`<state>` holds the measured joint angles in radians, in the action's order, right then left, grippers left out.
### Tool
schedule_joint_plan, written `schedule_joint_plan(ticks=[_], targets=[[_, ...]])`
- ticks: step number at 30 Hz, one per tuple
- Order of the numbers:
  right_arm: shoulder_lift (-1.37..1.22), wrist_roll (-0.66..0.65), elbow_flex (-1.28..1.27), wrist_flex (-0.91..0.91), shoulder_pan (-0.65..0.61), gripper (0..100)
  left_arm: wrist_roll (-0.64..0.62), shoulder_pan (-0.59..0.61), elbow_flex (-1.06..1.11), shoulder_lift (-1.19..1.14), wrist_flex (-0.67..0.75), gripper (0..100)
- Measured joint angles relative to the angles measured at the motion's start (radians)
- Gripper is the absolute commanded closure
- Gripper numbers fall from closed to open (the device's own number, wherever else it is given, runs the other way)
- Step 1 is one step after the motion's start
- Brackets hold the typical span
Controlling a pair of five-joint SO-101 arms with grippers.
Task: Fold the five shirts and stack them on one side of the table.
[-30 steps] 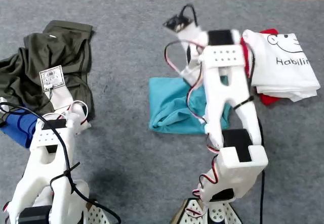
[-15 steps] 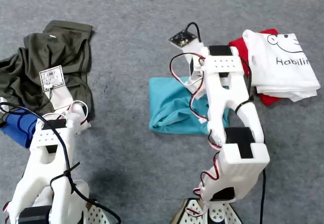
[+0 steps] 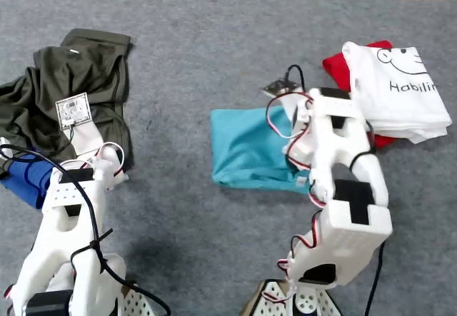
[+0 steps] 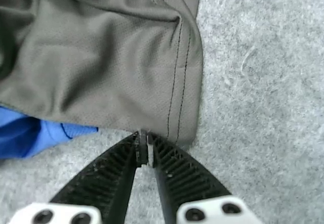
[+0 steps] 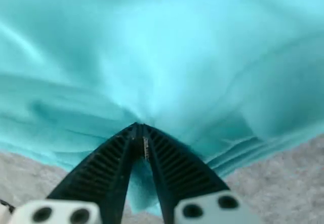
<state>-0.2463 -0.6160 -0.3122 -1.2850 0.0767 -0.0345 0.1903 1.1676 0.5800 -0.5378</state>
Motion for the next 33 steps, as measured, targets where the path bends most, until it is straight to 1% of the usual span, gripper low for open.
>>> schedule_joint_plan(ticks=[5, 8, 10, 12, 15, 17, 20, 22, 24, 29, 33], targets=[[0.120, -0.041, 0.000, -0.003, 0.002, 99.4, 0.000, 0.000, 0.000, 0.000, 0.000, 98], [0.216, -0.058, 0.005, -0.052, 0.002, 99.4, 0.000, 0.000, 0.000, 0.000, -0.003, 98], [0.270, -0.058, 0.035, -0.094, 0.002, 99.4, 0.000, -0.014, -0.020, 0.002, -0.043, 98], [0.299, -0.058, 0.081, -0.120, 0.002, 99.4, -0.009, -0.066, -0.092, 0.002, -0.126, 98], [0.295, -0.058, 0.161, -0.124, 0.002, 99.4, -0.075, -0.178, -0.265, 0.002, -0.258, 98], [0.256, -0.041, 0.224, -0.124, -0.002, 99.4, -0.114, -0.270, -0.382, 0.002, -0.298, 98], [0.152, -0.005, 0.302, -0.112, -0.017, 99.4, -0.153, -0.405, -0.537, -0.041, -0.308, 98], [0.077, 0.021, 0.342, -0.087, -0.023, 99.4, -0.183, -0.476, -0.631, -0.117, -0.308, 98], [0.002, 0.041, 0.373, -0.058, -0.023, 99.4, -0.206, -0.514, -0.723, -0.227, -0.308, 98], [-0.161, 0.054, 0.431, 0.015, -0.021, 99.4, -0.221, -0.563, -0.967, -0.615, -0.308, 98], [-0.250, 0.054, 0.503, 0.048, 0.020, 99.4, -0.227, -0.571, -1.181, -0.927, -0.319, 98]])
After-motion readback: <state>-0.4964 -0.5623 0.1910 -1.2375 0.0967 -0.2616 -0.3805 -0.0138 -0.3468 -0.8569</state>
